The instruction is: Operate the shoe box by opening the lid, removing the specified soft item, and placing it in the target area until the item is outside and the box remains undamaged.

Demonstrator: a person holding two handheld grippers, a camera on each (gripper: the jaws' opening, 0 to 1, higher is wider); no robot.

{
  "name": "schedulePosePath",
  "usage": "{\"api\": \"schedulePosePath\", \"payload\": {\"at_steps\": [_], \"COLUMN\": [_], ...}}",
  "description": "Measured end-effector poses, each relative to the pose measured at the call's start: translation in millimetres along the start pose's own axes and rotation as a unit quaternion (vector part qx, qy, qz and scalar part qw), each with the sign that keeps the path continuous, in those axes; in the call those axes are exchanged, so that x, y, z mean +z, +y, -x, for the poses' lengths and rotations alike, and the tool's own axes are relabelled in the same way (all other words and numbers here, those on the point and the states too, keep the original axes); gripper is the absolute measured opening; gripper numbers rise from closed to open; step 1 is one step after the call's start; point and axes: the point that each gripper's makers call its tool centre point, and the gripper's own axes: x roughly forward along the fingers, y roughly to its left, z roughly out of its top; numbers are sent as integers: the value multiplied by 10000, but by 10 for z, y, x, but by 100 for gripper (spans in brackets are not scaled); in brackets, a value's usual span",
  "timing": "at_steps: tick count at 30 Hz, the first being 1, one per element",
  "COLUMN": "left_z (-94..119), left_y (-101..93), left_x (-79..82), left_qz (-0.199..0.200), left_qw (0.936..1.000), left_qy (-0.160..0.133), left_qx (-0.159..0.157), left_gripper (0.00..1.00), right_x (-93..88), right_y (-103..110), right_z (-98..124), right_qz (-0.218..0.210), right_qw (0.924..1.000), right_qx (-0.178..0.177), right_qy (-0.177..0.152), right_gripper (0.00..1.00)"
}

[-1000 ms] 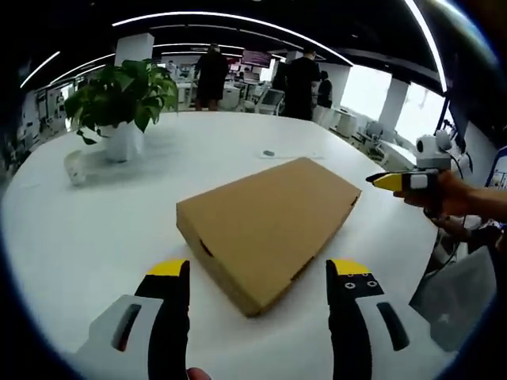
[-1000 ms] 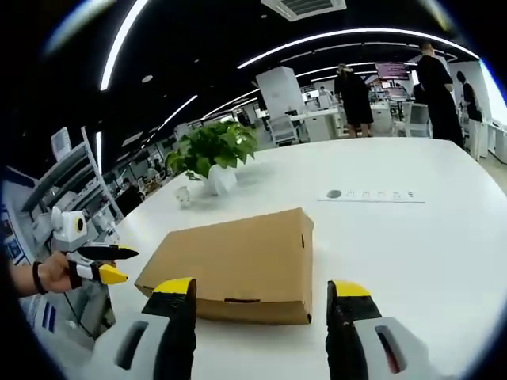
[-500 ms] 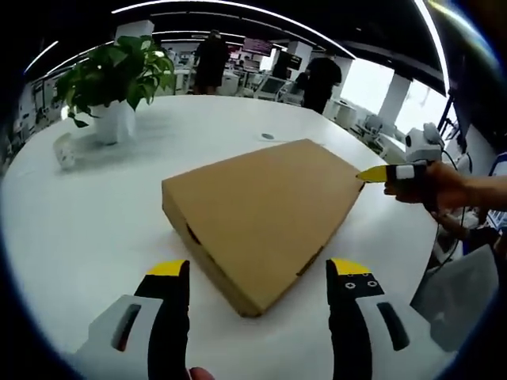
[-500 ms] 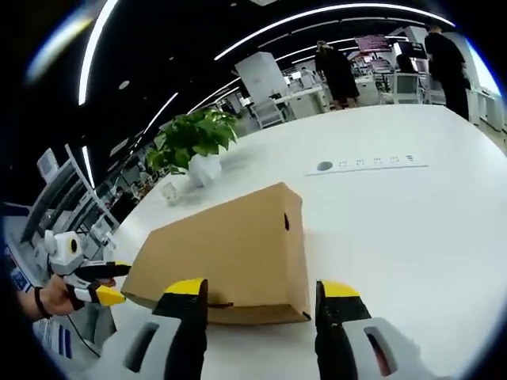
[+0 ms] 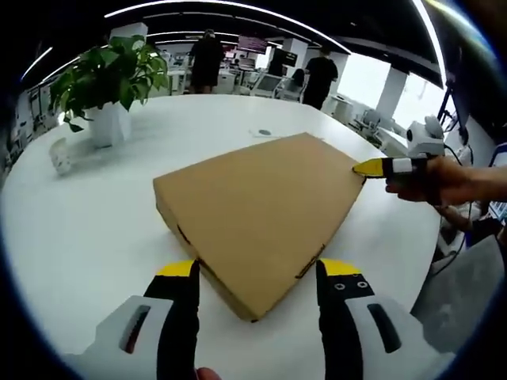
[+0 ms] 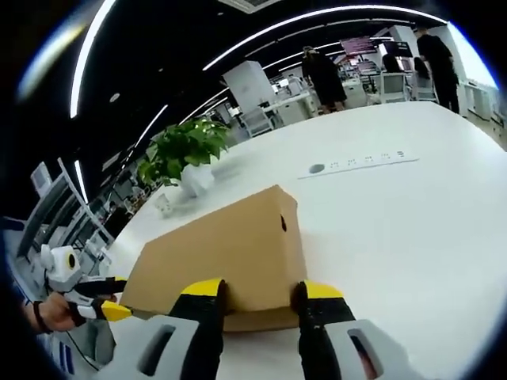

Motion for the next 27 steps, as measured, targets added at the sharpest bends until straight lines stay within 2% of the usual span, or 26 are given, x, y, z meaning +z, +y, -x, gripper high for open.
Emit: {"api": "schedulePosePath", "payload": {"at_steps": [4,14,27], "left_z": [39,138,372], "left_y": [23,30,80], "left_x": [-36,-118,-328], "left_qz": [68,36,-19], "left_qw": [10000,10000,9999], "left_qy": [-19,9,61], "left_qx": [-20,-12,104], "left_gripper": [59,57,56], "right_x": [-40,-150,-362], "right_y": [-3,99,336], "right_z": [54,142,227], "right_qz": [-218,-209,-177], "right_qw": [9997,9997,9998], "right_qx": [-26,-65,-51], "right_qy": [-85,-51,75], "right_gripper": [30,30,30]}}
